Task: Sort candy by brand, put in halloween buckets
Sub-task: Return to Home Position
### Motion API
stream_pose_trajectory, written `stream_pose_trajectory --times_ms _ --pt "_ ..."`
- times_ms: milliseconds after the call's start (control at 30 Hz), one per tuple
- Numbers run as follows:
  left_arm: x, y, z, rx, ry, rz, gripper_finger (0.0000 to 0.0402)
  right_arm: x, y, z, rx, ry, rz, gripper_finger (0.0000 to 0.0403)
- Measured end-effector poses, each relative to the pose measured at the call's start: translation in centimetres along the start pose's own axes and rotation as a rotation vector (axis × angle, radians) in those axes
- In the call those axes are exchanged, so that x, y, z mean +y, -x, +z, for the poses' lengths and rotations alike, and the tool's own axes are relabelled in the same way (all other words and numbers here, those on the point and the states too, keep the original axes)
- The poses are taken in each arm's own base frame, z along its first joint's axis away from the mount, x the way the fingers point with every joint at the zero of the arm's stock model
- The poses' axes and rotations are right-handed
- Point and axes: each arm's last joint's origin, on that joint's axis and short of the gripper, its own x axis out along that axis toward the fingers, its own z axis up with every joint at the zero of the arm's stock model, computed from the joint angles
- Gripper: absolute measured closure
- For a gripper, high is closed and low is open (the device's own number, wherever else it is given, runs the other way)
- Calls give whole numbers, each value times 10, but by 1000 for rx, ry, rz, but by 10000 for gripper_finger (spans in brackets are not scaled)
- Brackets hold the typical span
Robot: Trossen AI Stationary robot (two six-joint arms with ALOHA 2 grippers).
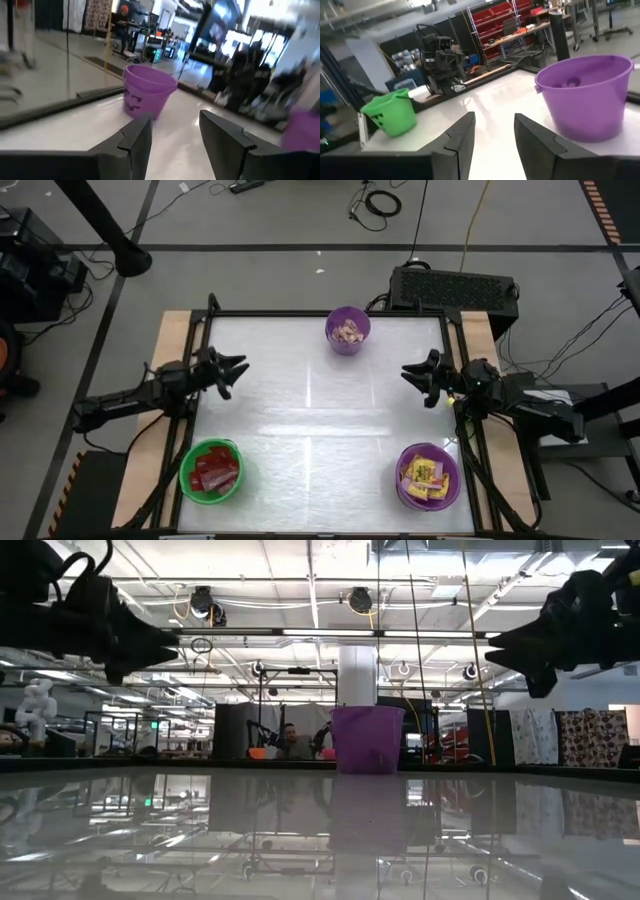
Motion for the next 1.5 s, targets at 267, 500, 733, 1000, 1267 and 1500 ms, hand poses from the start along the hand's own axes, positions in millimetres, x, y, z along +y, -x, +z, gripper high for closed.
stream_pose_trajectory --times_ms 267,500,733,1000,1267,1500 --pt "1 -2 -2 27 -338 19 231 0 0 0 1 44 2 273" --pt "1 -2 -2 27 -337 19 231 0 0 0 2 44 4 273" --pt "1 -2 -3 28 -337 20 231 0 0 0 3 44 4 273" --pt "1 -2 -3 28 -337 20 231 0 0 0 3 44 4 273" --pt "1 -2 -3 29 -337 20 231 0 0 0 3 44 4 273" --pt "1 -2 -3 29 -337 20 231 0 0 0 4 44 4 273"
